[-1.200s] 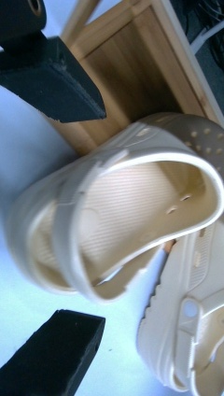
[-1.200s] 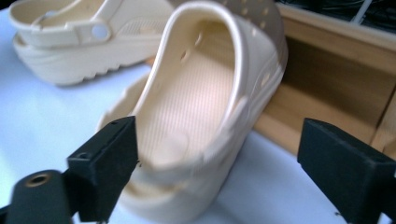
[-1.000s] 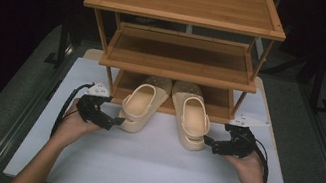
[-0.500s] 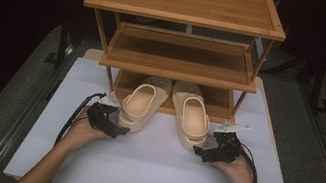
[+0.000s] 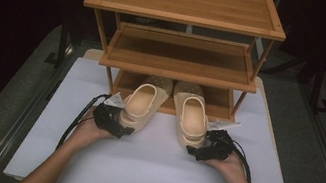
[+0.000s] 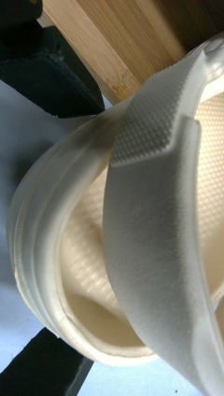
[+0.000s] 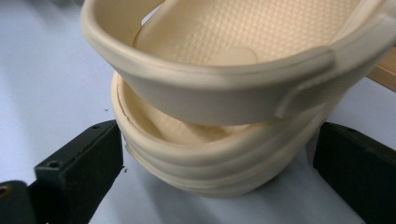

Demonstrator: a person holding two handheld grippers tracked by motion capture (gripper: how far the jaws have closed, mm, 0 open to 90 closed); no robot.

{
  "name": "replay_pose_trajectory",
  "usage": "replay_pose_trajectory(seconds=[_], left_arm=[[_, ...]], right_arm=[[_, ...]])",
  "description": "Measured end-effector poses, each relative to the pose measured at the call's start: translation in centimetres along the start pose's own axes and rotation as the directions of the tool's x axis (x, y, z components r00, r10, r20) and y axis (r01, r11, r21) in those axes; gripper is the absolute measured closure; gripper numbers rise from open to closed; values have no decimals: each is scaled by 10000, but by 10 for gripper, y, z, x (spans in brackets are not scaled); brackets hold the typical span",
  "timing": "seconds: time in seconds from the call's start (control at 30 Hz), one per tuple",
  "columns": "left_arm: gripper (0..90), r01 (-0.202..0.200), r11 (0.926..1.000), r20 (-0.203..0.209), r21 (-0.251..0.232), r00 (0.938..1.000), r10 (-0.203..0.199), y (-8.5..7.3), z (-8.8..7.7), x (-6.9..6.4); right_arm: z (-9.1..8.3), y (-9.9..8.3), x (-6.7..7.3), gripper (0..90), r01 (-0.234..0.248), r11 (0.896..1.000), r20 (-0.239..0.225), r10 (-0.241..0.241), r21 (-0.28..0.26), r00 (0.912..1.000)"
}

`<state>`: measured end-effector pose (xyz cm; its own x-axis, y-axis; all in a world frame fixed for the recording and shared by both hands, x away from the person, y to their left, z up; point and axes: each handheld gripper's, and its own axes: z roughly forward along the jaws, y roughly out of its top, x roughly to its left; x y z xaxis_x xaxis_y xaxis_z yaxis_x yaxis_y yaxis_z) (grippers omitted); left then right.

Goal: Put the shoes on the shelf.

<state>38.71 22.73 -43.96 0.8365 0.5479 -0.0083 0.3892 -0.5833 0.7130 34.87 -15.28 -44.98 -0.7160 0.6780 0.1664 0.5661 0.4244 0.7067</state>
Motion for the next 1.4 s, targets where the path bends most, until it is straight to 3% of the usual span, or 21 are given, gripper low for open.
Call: replay_pose_trajectory(seconds=[0.1,0.23,0.3,0.57,0.93,1.4], left_arm=[[0,34,10000,34,-36,10000,-34,3,3,-1],[0,89,9996,371,-261,9993,-79,8,7,-8],[0,-161,9998,412,-112,9990,166,11,11,-11],[0,-373,9993,645,-15,9972,373,24,27,-21],[0,-91,9997,728,-210,9973,106,29,32,-18],[0,-269,9996,762,-7,9967,269,36,33,-12]], right_arm=[[1,3,2,15,13,10000,-95,-14,-92,10000],[3,10,4,19,70,9997,-185,-75,-238,9998],[5,11,5,19,124,9995,-174,-129,-286,9998],[10,18,4,19,124,9992,-163,-131,-375,9998],[26,36,3,15,100,9984,-10,-100,-562,9999],[29,41,7,15,-68,9989,220,79,-458,9997]])
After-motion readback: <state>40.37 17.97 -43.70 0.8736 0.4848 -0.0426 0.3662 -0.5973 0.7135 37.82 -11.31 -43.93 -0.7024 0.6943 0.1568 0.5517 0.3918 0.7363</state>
